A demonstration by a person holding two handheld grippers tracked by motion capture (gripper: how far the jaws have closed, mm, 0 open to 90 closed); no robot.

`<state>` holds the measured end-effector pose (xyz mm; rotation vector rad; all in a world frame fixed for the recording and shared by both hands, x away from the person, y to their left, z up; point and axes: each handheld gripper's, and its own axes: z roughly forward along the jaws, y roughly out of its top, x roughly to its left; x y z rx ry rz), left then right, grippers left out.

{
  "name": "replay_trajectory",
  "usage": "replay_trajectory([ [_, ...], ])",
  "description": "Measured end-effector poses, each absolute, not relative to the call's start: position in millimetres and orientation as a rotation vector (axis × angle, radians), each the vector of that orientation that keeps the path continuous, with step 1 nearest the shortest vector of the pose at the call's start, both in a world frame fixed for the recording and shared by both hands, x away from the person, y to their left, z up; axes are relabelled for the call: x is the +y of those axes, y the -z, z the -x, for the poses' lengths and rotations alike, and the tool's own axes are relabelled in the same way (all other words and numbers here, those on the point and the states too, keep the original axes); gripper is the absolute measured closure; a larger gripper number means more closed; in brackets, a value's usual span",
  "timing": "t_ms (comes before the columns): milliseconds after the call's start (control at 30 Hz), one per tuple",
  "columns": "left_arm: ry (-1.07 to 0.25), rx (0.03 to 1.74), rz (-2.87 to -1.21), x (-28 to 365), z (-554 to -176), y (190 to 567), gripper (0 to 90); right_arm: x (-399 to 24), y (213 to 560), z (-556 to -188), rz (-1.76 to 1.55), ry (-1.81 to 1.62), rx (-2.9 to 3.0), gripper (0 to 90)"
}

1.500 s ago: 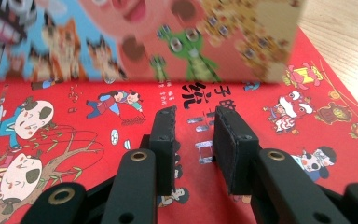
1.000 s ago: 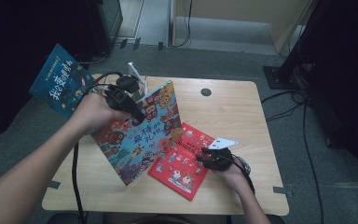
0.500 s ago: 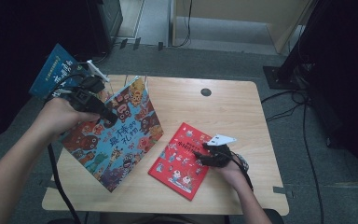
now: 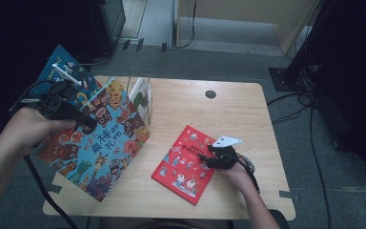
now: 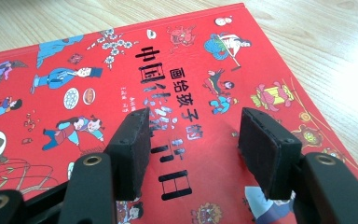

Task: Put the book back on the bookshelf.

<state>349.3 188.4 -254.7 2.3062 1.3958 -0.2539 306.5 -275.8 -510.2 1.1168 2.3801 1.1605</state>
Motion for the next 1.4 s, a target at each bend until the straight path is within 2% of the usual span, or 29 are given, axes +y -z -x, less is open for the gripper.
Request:
replay_trajectory([
  [800, 0.183, 1.602, -2.123, 276, -325, 230, 81.4, -275, 511, -308, -1.078, -1.146, 2.378, 43.7],
  [1067, 0.086, 1.687, -2.072, 299, -334, 217, 81.0, -274, 512, -307, -1.061, -1.135, 2.380, 44.2],
  [1400, 0.091, 1.767, -1.969, 312, -360, 221, 81.2, -274, 512, -307, -1.052, -1.123, 2.379, 44.7],
])
